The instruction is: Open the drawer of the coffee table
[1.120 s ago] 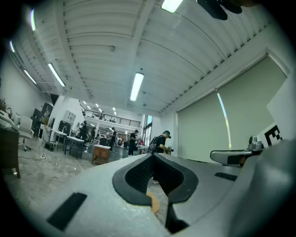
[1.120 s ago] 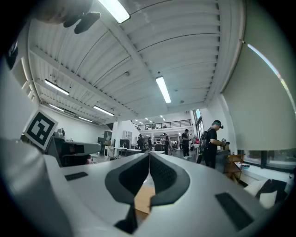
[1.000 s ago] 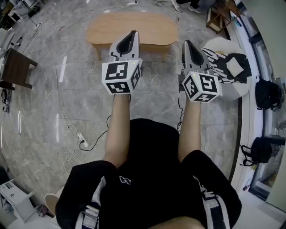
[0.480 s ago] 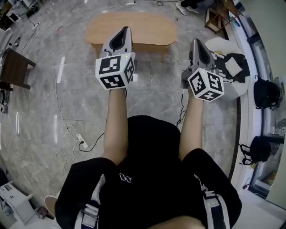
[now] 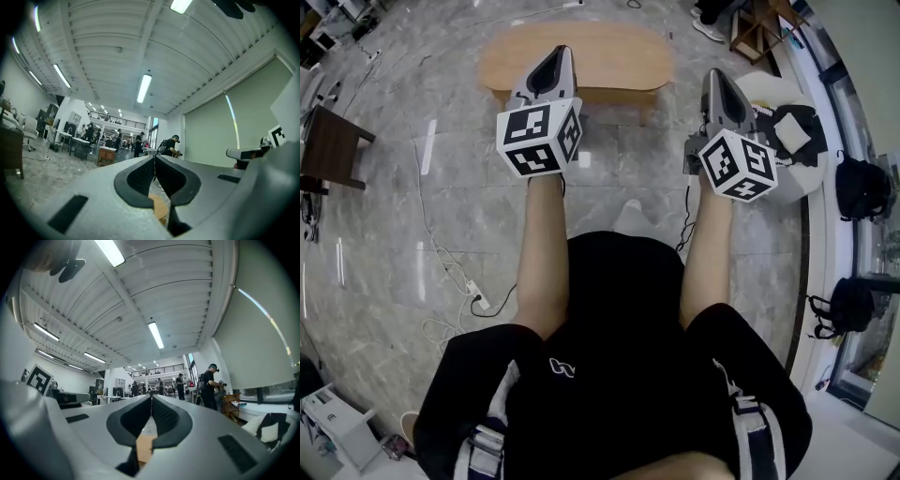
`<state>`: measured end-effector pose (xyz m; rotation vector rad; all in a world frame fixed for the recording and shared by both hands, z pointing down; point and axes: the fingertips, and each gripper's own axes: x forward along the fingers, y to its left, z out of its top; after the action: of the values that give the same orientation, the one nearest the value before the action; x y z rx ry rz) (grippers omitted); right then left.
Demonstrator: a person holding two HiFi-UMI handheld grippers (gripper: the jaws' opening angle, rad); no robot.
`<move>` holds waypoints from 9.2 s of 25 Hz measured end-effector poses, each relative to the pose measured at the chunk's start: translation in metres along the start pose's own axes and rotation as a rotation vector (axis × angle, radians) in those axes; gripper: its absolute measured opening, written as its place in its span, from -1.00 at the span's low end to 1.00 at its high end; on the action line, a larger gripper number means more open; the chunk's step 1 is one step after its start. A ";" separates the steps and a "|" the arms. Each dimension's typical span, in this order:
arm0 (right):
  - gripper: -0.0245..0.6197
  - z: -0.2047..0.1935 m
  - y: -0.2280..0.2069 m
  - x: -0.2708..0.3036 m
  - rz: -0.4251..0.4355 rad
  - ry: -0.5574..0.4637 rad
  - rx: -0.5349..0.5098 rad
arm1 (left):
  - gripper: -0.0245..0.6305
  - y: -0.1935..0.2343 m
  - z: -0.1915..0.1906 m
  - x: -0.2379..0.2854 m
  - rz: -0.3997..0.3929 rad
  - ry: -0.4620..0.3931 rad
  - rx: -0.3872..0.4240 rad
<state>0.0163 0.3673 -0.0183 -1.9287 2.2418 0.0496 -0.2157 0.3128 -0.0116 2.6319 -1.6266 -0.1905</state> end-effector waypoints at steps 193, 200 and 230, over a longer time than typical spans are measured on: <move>-0.51 -0.839 -0.320 0.312 0.516 1.493 -0.283 | -0.42 0.237 -0.811 0.374 -0.011 1.344 -0.122; -0.51 -0.836 -0.317 0.287 0.529 1.539 -0.268 | -0.42 0.225 -0.811 0.349 -0.001 1.375 -0.133; -0.50 -0.835 -0.285 0.181 0.598 1.734 -0.275 | -0.44 0.192 -0.820 0.239 -0.030 1.604 -0.117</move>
<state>0.1731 0.0250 0.7994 -1.1918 3.7507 -1.9803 -0.1773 -0.0110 0.8010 1.5910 -0.8321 1.3423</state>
